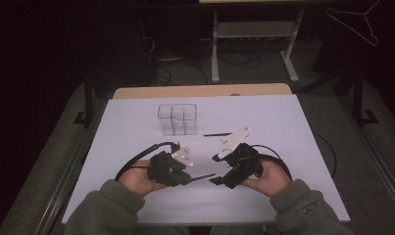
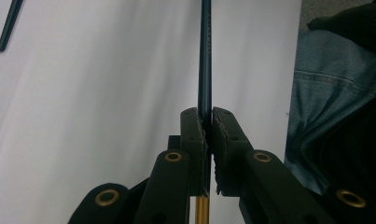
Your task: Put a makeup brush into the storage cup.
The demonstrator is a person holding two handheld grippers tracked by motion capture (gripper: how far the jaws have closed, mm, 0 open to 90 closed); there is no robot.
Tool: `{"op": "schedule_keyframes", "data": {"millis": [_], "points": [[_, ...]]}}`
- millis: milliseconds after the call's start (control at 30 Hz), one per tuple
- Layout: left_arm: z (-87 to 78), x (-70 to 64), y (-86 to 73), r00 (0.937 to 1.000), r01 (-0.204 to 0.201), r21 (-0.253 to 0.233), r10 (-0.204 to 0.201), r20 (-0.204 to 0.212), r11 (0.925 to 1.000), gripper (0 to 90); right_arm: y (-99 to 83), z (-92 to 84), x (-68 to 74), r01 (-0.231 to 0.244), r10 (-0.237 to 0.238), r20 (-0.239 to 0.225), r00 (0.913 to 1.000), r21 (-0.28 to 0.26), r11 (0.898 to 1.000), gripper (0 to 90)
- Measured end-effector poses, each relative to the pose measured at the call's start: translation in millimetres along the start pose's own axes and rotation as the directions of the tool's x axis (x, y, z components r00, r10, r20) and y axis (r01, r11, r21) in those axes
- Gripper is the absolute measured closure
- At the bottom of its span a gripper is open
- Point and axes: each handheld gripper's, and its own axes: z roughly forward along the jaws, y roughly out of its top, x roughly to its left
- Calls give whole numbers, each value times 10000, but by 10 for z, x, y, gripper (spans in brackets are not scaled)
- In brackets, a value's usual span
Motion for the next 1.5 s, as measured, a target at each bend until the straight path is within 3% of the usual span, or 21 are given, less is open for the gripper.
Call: {"op": "schedule_keyframes", "data": {"millis": [300,467,567,667,833,1100,1200,1233,1300,1333,1400,1500], "points": [[79,-72,137,9975,-667,212,661,263,9975,836,-3,119,35,232,-221,-589,9980,184,9996,379],[115,-130,175,9945,-978,250,968,404,9949,836,-40,199,57,324,-279,-1002,9946,433,9985,464],[126,-128,183,9920,-1144,231,1130,569,9932,836,-68,243,56,146,-64,-1422,9898,564,9983,550],[146,-110,175,9916,-1157,311,1136,610,9928,836,-71,280,49,228,-134,-1555,9877,585,9980,584],[171,-135,187,9888,-1375,360,1350,640,9899,836,-61,354,57,22,185,-1912,9814,1070,9943,681],[175,-133,186,9875,-1436,440,1403,716,9887,836,-81,386,56,138,91,-2347,9720,957,9953,823],[179,-134,184,9861,-1513,491,1473,764,9873,836,-86,406,48,293,-97,-2484,9686,754,9967,829],[184,-137,184,9867,-1470,455,1432,774,9881,836,-96,394,66,106,157,-2561,9665,1010,9948,835],[189,-131,187,9855,-1508,447,1467,848,9875,836,-100,394,67,72,188,-2582,9659,997,9950,837],[190,-129,188,9854,-1476,446,1431,918,9880,835,-105,402,62,261,-64,-2548,9670,740,9969,838],[192,-121,182,9862,-1373,354,1333,984,9899,829,-112,396,62,308,-120,-2534,9673,704,9970,839],[191,-110,169,9867,-1299,290,1263,1025,9911,820,-121,380,76,86,123,-2471,9689,832,9965,840]]}}
